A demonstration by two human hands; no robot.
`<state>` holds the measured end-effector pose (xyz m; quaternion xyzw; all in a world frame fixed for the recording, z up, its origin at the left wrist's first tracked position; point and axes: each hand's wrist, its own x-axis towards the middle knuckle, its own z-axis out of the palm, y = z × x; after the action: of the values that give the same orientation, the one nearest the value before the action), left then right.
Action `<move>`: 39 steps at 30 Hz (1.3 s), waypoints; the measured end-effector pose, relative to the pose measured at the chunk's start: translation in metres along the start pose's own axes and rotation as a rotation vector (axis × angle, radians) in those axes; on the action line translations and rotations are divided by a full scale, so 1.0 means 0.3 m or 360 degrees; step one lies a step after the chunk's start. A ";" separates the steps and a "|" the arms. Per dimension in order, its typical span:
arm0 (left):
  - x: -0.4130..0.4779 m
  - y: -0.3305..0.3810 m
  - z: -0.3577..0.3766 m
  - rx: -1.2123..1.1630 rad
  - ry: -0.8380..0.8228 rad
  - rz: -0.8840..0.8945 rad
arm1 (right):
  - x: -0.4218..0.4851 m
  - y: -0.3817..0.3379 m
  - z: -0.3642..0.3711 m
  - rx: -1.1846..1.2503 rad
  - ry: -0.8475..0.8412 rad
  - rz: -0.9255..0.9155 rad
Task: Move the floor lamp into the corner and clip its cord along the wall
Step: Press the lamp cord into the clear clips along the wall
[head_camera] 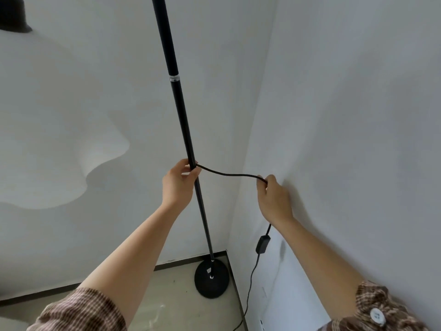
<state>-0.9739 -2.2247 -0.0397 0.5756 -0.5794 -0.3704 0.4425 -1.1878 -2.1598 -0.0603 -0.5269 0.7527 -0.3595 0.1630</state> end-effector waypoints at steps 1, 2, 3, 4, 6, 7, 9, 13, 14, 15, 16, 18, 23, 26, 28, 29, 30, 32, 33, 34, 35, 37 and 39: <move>-0.012 -0.007 0.013 -0.0022 0.0033 -0.0031 | -0.016 0.004 -0.008 -0.0025 -0.0050 -0.0025; -0.029 -0.021 0.029 -0.0047 0.0084 -0.0082 | -0.036 0.016 -0.011 -0.0048 -0.0104 -0.0040; -0.052 -0.040 0.047 -0.0079 0.0146 -0.0166 | -0.057 0.032 -0.011 -0.0063 -0.0162 -0.0042; -0.080 -0.060 0.068 -0.0115 0.0194 -0.0287 | -0.078 0.051 -0.006 -0.0061 -0.0227 -0.0027; -0.140 -0.097 0.122 -0.0193 0.0129 -0.0520 | -0.117 0.087 0.009 -0.0061 -0.0379 0.0012; -0.173 -0.108 0.153 -0.0221 0.0012 -0.0595 | -0.134 0.100 0.016 -0.0071 -0.0459 0.0014; -0.229 -0.114 0.209 -0.0226 -0.0246 -0.0610 | -0.160 0.115 0.031 -0.0058 -0.0594 0.0029; -0.249 -0.087 0.265 -0.0196 -0.0441 -0.0421 | -0.192 0.128 0.064 -0.0109 -0.0726 0.0112; -0.238 -0.079 0.270 -0.0175 -0.0443 -0.0417 | -0.198 0.134 0.074 -0.0115 -0.0757 0.0133; -0.225 -0.075 0.270 -0.0146 -0.0433 -0.0429 | -0.205 0.139 0.085 -0.0106 -0.0787 0.0159; -0.214 -0.072 0.265 -0.0115 -0.0424 -0.0442 | -0.212 0.143 0.095 -0.0090 -0.0809 0.0193; -0.198 -0.075 0.251 -0.0082 -0.0443 -0.0453 | -0.225 0.157 0.114 -0.0072 -0.0809 0.0268; -0.166 -0.096 0.219 -0.0206 -0.0418 -0.0443 | -0.294 0.229 0.144 -0.0143 -0.0796 0.0450; -0.138 -0.105 0.194 -0.0257 -0.0444 -0.0478 | -0.362 0.285 0.162 -0.0172 -0.0698 0.0584; -0.124 -0.121 0.181 -0.0224 -0.0514 -0.0483 | -0.411 0.312 0.179 -0.0151 -0.0608 0.0672; -0.117 -0.131 0.178 -0.0199 -0.0551 -0.0479 | -0.434 0.317 0.190 -0.0109 -0.0565 0.0715; -0.113 -0.142 0.175 -0.0178 -0.0580 -0.0472 | -0.456 0.316 0.201 -0.0051 -0.0520 0.0757; -0.105 -0.160 0.177 -0.0174 -0.0623 -0.0447 | -0.491 0.308 0.223 0.0040 -0.0389 0.0802; -0.104 -0.168 0.180 -0.0178 -0.0656 -0.0415 | -0.505 0.305 0.234 0.0077 -0.0300 0.0807; -0.107 -0.176 0.186 -0.0165 -0.0710 -0.0368 | -0.518 0.304 0.244 0.0133 -0.0214 0.0819; -0.114 -0.185 0.195 -0.0134 -0.0789 -0.0313 | -0.527 0.307 0.253 0.0210 -0.0136 0.0831; -0.149 -0.213 0.222 -0.0046 -0.1011 -0.0224 | -0.539 0.317 0.270 0.0370 -0.0017 0.0835; -0.204 -0.255 0.263 0.0029 -0.1232 -0.0167 | -0.543 0.335 0.294 0.0493 0.0052 0.0833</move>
<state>-1.0254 -2.1749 -0.1430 0.4260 -0.6765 -0.5772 0.1665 -1.1368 -2.0253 -0.2143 -0.2781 0.8016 -0.4243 0.3164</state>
